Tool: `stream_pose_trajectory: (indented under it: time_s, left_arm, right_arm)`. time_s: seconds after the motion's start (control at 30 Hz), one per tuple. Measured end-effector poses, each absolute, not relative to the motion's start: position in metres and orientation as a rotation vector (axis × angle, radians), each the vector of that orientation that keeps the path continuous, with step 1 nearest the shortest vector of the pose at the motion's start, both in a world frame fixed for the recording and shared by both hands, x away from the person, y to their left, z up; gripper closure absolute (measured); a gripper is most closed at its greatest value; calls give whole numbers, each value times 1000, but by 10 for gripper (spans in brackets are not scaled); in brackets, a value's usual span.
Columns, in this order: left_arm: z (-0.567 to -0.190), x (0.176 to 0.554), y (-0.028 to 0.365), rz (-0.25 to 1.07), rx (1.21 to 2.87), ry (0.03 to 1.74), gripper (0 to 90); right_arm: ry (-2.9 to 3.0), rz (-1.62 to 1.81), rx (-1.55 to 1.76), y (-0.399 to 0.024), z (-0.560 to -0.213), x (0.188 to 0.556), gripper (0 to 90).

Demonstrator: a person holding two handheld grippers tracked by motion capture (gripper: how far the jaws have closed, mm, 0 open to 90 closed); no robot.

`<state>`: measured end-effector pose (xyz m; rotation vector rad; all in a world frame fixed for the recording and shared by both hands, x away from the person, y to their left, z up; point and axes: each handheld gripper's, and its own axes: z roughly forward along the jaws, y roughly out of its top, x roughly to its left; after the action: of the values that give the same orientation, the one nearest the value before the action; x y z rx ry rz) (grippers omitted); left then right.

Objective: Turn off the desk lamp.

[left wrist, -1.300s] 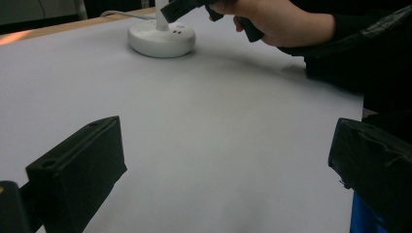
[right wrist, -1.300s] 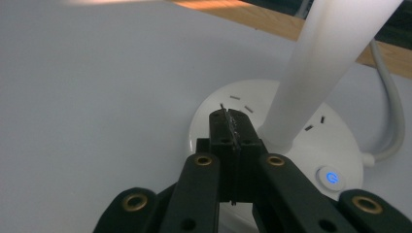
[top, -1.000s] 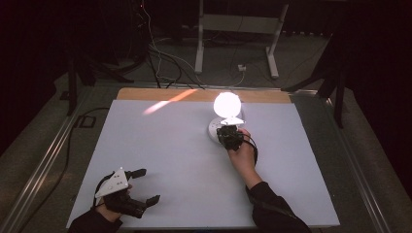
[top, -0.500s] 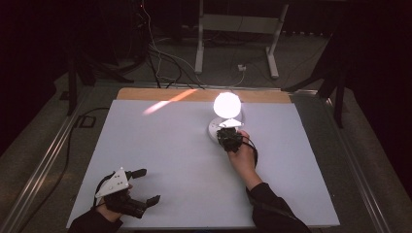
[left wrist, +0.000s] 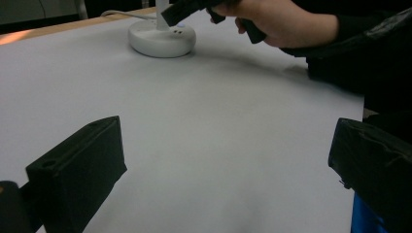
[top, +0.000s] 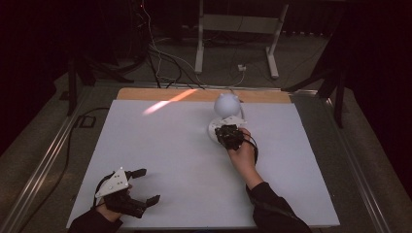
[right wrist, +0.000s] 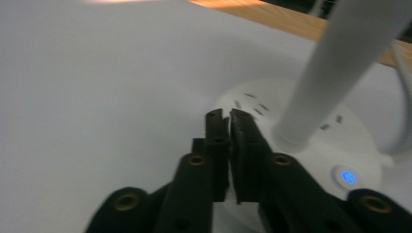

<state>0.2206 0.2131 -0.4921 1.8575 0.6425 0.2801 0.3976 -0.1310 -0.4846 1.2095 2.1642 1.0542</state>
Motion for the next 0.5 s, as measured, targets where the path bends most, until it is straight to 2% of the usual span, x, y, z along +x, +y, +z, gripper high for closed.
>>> stream_pose_trajectory:
  time_s: [0.2,0.3,0.37,0.5]
  left_arm:
    - [-492,221,213,281,1858,644,5]
    - [-492,221,213,281,1859,645,5]
    - [-492,221,213,282,1859,645,5]
    - [-492,221,213,282,1858,646,5]
  right_arm:
    - [2202,1171,1073,-131,-474,386,741]
    - [2258,1220,1022,-133,-468,384,652]
    - [2263,1211,979,-133,-463,380,497]
    - [2271,1219,925,-134,-457,371,317]
